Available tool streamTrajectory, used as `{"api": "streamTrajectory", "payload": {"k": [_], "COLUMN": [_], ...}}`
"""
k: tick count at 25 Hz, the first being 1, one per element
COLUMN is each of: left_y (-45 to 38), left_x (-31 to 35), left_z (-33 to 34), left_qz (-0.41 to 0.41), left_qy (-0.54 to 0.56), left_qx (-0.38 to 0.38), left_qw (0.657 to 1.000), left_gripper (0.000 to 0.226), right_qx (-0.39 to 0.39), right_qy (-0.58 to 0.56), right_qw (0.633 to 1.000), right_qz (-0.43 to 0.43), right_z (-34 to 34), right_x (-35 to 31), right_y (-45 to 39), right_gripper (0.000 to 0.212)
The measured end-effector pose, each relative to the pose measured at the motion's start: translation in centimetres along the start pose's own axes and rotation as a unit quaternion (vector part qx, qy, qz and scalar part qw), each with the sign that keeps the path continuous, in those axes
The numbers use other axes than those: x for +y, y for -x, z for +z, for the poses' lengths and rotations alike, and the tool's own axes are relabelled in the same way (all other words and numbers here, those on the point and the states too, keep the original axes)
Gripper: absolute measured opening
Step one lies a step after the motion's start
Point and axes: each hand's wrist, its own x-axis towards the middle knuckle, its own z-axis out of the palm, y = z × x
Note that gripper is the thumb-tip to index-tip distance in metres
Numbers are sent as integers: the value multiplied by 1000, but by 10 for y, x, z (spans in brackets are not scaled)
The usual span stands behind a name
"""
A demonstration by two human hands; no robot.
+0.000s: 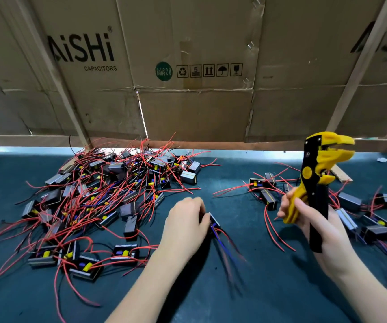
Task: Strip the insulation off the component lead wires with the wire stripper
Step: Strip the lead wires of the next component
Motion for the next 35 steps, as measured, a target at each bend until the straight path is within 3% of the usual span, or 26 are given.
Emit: {"api": "streamTrajectory", "payload": {"k": [2,5,8,11,13,17,21,24,26,30,35], "left_y": [-2,-5,-2,2,4,4,3,3,3,-1,-3], "left_x": [-2,-6,-5,-2,-1,0,-5,-6,-6,-9,-11], "left_z": [2,-7,-22,-25,-23,-22,-22,-21,-20,-20,-17], "left_qz": [48,100,161,221,244,227,239,245,240,159,90], "left_qy": [-1,136,262,235,229,233,191,164,164,194,279], "left_qx": [48,87,35,-109,-155,-165,-186,-200,-173,-42,54], "left_qw": [998,982,951,940,929,931,934,935,941,967,955], "left_gripper": [12,14,11,20,21,13,17,16,13,10,7], "right_qx": [1,5,6,-13,-23,-21,10,24,29,58,74], "right_qy": [5,16,29,54,72,156,322,358,367,432,452], "right_qw": [1000,1000,1000,998,996,986,938,923,919,889,880], "right_qz": [-9,-6,-9,-30,-36,-57,-126,-138,-141,-140,-122], "right_z": [0,1,2,3,4,6,6,7,8,4,2], "right_x": [1,0,-4,-5,-6,-12,-19,-17,-14,-10,-10], "right_y": [1,1,1,2,3,5,4,5,6,4,4], "right_gripper": [30,20,26,29,31,32,31,28,31,38,43]}}
